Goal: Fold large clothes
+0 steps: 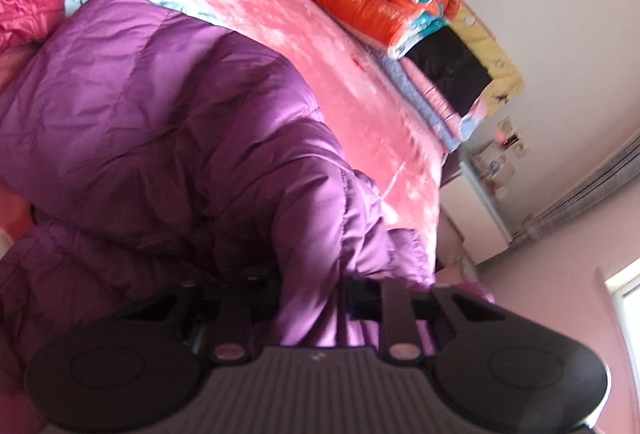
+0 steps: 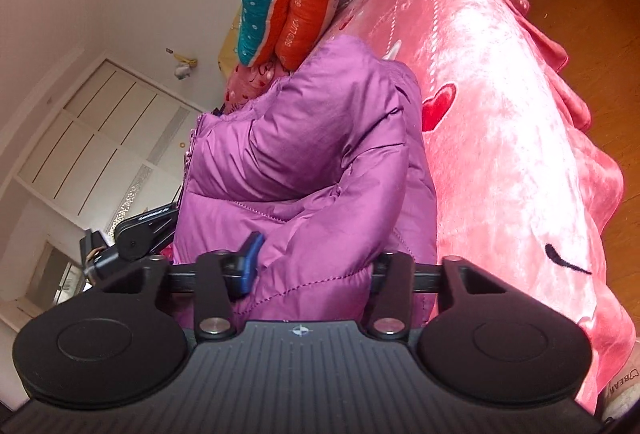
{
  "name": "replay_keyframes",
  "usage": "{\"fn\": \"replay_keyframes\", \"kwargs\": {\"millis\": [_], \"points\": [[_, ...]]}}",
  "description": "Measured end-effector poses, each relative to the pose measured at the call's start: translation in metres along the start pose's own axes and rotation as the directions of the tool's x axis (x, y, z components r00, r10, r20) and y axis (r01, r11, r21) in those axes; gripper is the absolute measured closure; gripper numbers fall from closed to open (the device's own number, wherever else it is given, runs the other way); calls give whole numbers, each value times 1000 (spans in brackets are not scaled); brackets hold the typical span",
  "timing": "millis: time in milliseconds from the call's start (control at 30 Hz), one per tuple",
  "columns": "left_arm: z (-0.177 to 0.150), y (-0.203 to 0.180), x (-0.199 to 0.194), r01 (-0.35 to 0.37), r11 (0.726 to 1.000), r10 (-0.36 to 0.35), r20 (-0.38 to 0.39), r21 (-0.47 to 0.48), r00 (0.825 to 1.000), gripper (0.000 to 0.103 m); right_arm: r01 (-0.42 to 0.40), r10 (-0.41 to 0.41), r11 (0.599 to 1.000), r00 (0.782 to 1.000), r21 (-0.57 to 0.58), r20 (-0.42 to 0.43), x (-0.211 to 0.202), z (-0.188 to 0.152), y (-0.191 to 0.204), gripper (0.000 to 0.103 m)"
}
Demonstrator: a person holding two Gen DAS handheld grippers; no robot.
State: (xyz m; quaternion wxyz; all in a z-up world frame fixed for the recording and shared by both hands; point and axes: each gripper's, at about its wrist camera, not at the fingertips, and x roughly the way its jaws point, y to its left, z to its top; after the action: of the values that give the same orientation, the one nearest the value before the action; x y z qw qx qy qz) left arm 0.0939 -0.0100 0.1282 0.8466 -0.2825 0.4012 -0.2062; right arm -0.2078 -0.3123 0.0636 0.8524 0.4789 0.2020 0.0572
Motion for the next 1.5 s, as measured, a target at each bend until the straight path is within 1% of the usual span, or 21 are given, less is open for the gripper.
{"fn": "replay_keyframes", "kwargs": {"millis": [33, 67, 133, 200, 267, 333, 433, 567, 633, 767, 933, 1033, 1167, 1233, 1300, 1367, 1467, 1500], "points": [[0, -1, -7, 13, 1000, -13, 12, 2, 1000, 86, 7, -7, 1000, 1000, -15, 8, -2, 1, 4, 60], [-1, -3, -16, 28, 1000, -28, 24, 3, 999, 87, 18, -17, 999, 1000, -37, 16, -5, 2, 9, 62], [-1, -6, -34, 63, 998, -64, 50, 12, 997, 90, 45, -40, 994, 998, -99, 45, -11, 3, 23, 71], [-3, -11, -54, 94, 995, -96, 74, 30, 993, 91, 57, -45, 988, 995, -145, 85, -18, 4, 38, 76], [-4, -14, -75, 125, 991, -129, 98, 44, 987, 92, 69, -43, 976, 991, -204, 127, -27, 5, 56, 78], [-5, -17, -96, 157, 986, -163, 124, 54, 979, 93, 89, -40, 953, 984, -290, 171, -36, 4, 79, 79], [-9, -21, -130, 186, 979, -199, 169, 86, 965, 94, 130, -27, 899, 969, -417, 244, -52, 1, 116, 81], [-15, -29, -175, 225, 965, -251, 228, 133, 941, 95, 162, 27, 839, 941, -520, 337, -77, -2, 161, 81], [-19, -32, -198, 247, 956, -281, 259, 157, 924, 95, 173, 62, 813, 923, -556, 379, -90, -1, 184, 82], [-24, -41, -242, 269, 938, -330, 332, 217, 884, 95, 197, 132, 756, 888, -624, 441, -117, 2, 224, 84], [-34, -51, -288, 270, 921, -371, 419, 281, 829, 95, 197, 212, 719, 851, -667, 480, -140, 8, 268, 85], [-38, -58, -316, 273, 908, -400, 461, 319, 792, 95, 183, 267, 703, 828, -687, 493, -154, 18, 289, 86], [-42, -70, -349, 281, 880, -454, 502, 383, 736, 95, 188, 335, 673, 785, -715, 521, -170, 32, 322, 86], [-44, -75, -364, 282, 867, -477, 517, 412, 711, 95, 184, 361, 666, 768, -723, 529, -177, 41, 337, 87], [-46, -80, -376, 285, 855, -497, 523, 434, 693, 95, 179, 382, 662, 755, -728, 533, -181, 52, 347, 87], [-48, -83, -386, 289, 845, -512, 527, 450, 678, 95, 174, 397, 658, 747, -733, 533, -178, 63, 359, 87], [-52, -87, -393, 278, 830, -529, 525, 484, 667, 95, 163, 420, 652, 736, -741, 531, -176, 77, 373, 87], [-51, -88, -392, 266, 826, -530, 524, 497, 667, 95, 162, 424, 649, 734, -743, 530, -177, 78, 377, 87]]}}
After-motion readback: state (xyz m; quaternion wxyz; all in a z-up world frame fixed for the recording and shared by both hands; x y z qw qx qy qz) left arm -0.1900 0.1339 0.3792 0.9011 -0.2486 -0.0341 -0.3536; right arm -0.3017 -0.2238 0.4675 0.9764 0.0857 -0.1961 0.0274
